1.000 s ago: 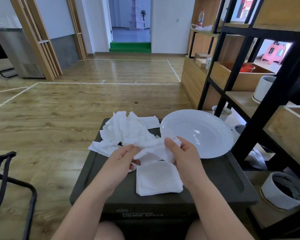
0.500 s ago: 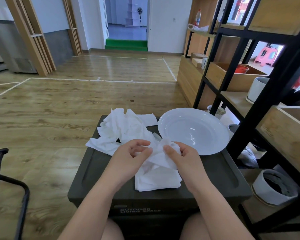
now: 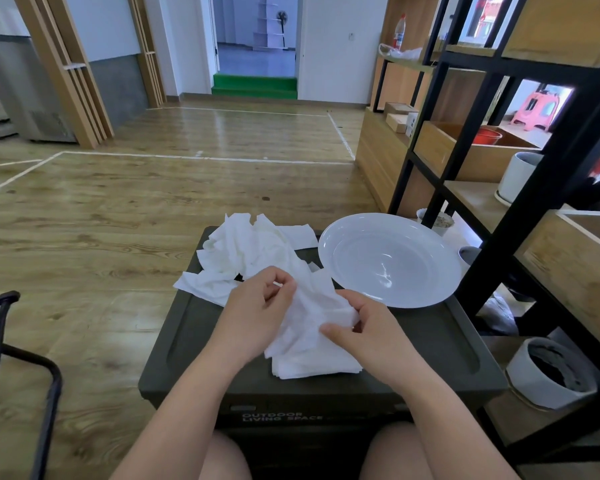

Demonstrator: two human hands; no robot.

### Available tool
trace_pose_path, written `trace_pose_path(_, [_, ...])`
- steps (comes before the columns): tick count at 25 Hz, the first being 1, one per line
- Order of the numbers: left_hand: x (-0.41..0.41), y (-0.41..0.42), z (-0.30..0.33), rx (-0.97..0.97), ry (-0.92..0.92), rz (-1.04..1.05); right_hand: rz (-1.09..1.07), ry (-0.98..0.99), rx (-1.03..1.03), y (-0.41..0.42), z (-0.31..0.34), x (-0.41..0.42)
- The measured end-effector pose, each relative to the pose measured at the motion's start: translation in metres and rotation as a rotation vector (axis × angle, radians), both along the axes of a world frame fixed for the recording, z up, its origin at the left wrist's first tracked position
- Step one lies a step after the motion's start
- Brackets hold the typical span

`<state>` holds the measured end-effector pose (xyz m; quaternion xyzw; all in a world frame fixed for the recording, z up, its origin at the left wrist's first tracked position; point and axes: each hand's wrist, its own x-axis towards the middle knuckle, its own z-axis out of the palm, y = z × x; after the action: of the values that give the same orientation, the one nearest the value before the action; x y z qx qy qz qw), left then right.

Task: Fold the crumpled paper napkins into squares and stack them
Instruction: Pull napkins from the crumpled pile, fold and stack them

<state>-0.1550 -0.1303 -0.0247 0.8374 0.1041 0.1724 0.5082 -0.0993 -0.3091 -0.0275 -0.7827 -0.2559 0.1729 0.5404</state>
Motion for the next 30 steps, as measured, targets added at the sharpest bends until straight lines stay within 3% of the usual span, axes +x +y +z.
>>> trace_pose_path(6, [0.006, -0.005, 0.004, 0.132, -0.07, -0.136, -0.165, -0.073, 0.054, 0.008, 0.002, 0.0])
trace_pose_path(11, [0.009, 0.006, 0.002, -0.002, 0.124, -0.179, -0.415, 0.015, 0.311, 0.009, 0.005, 0.011])
trace_pose_path(13, [0.009, 0.008, 0.003, -0.058, 0.096, -0.168, -0.358, 0.08, 0.349, 0.007, 0.006, 0.017])
trace_pose_path(17, [0.007, 0.007, 0.012, -0.363, -0.041, -0.094, -0.126, 0.156, 0.244, 0.003, 0.006, 0.019])
trace_pose_path(20, [0.007, 0.01, 0.014, -0.381, -0.06, -0.032, -0.129, 0.143, 0.276, 0.005, 0.004, 0.016])
trace_pose_path(26, [-0.006, 0.012, 0.02, -0.324, -0.132, -0.284, -0.112, 0.115, 0.448, 0.004, 0.011, 0.015])
trace_pose_path(30, [-0.012, 0.007, 0.021, -0.476, -0.066, -0.322, -0.116, 0.089, 0.467, 0.003, 0.016, 0.014])
